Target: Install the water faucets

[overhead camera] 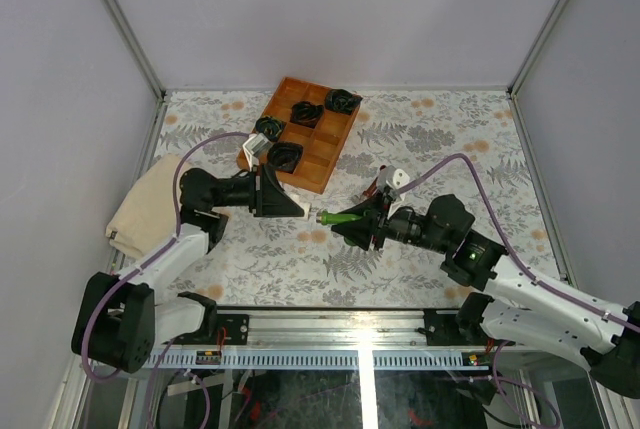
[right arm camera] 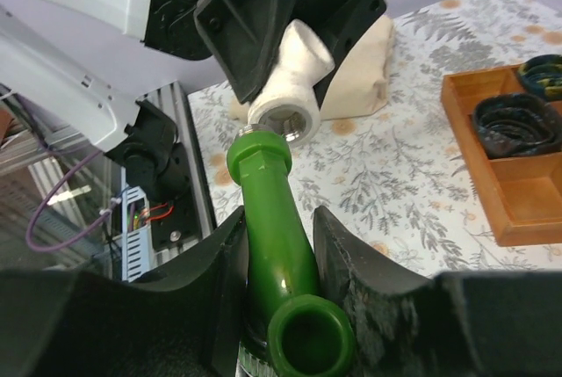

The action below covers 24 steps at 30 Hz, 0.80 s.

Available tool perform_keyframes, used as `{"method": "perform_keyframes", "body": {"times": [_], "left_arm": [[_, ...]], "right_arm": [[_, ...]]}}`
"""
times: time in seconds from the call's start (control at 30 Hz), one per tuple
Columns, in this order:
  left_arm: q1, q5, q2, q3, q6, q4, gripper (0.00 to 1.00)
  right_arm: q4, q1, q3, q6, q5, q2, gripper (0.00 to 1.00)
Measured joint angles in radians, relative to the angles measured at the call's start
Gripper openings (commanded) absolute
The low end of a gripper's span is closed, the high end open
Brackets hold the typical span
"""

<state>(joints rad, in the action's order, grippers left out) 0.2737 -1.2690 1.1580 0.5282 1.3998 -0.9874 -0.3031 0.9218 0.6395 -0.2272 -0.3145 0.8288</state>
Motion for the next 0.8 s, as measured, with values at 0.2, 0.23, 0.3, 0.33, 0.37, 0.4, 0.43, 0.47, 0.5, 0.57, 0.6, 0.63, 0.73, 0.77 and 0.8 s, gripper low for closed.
{"method": "perform_keyframes", "body": {"times": [0.2, 0.23, 0.3, 0.33, 0.37, 0.4, 0.43, 0.47, 0.5, 0.57, 0.6, 0.63, 0.73, 0.77, 0.8], "left_arm": [[0.007, -0.003, -0.012, 0.006, 0.024, -0.003, 0.00], [0.010, -0.003, -0.016, 0.006, 0.027, -0.002, 0.00], [0.018, -0.003, -0.024, 0.006, 0.032, -0.003, 0.00], [0.022, -0.002, -0.027, 0.006, 0.035, -0.003, 0.00], [0.027, 0.000, -0.029, 0.006, 0.038, -0.003, 0.00], [0.030, 0.003, -0.030, 0.006, 0.040, -0.004, 0.00], [0.034, 0.006, -0.030, 0.006, 0.042, -0.004, 0.00], [0.036, 0.011, -0.030, 0.006, 0.044, -0.004, 0.00], [0.040, 0.014, -0.030, 0.006, 0.046, -0.004, 0.00], [0.040, 0.020, -0.030, 0.006, 0.050, -0.005, 0.00], [0.040, 0.022, -0.030, 0.006, 0.054, -0.006, 0.00], [0.040, 0.025, -0.030, 0.006, 0.056, -0.008, 0.00], [0.040, 0.037, -0.030, 0.006, 0.067, -0.015, 0.00], [0.040, 0.039, -0.030, 0.006, 0.071, -0.019, 0.00], [0.040, 0.042, -0.030, 0.006, 0.074, -0.024, 0.00]], "right_arm": [[-0.027, 0.000, -0.015, -0.032, -0.028, 0.013, 0.00], [-0.039, 0.000, -0.021, -0.039, -0.028, 0.013, 0.00], [-0.083, 0.000, -0.043, -0.058, -0.025, 0.015, 0.00], [-0.101, 0.000, -0.052, -0.068, -0.024, 0.020, 0.00], [-0.115, 0.000, -0.057, -0.077, -0.023, 0.028, 0.00], [-0.130, 0.000, -0.060, -0.086, -0.020, 0.039, 0.00], [-0.142, 0.000, -0.063, -0.093, -0.019, 0.048, 0.00], [-0.161, 0.000, -0.068, -0.100, -0.016, 0.056, 0.00], [-0.172, 0.000, -0.075, -0.106, -0.014, 0.059, 0.00], [-0.196, 0.000, -0.088, -0.114, -0.008, 0.060, 0.00], [-0.206, 0.000, -0.092, -0.118, -0.006, 0.061, 0.00], [-0.213, 0.000, -0.093, -0.122, -0.003, 0.061, 0.00], [-0.240, 0.000, -0.100, -0.135, 0.006, 0.064, 0.00], [-0.246, 0.000, -0.102, -0.139, 0.007, 0.065, 0.00], [-0.258, 0.000, -0.106, -0.144, 0.008, 0.066, 0.00]]}}
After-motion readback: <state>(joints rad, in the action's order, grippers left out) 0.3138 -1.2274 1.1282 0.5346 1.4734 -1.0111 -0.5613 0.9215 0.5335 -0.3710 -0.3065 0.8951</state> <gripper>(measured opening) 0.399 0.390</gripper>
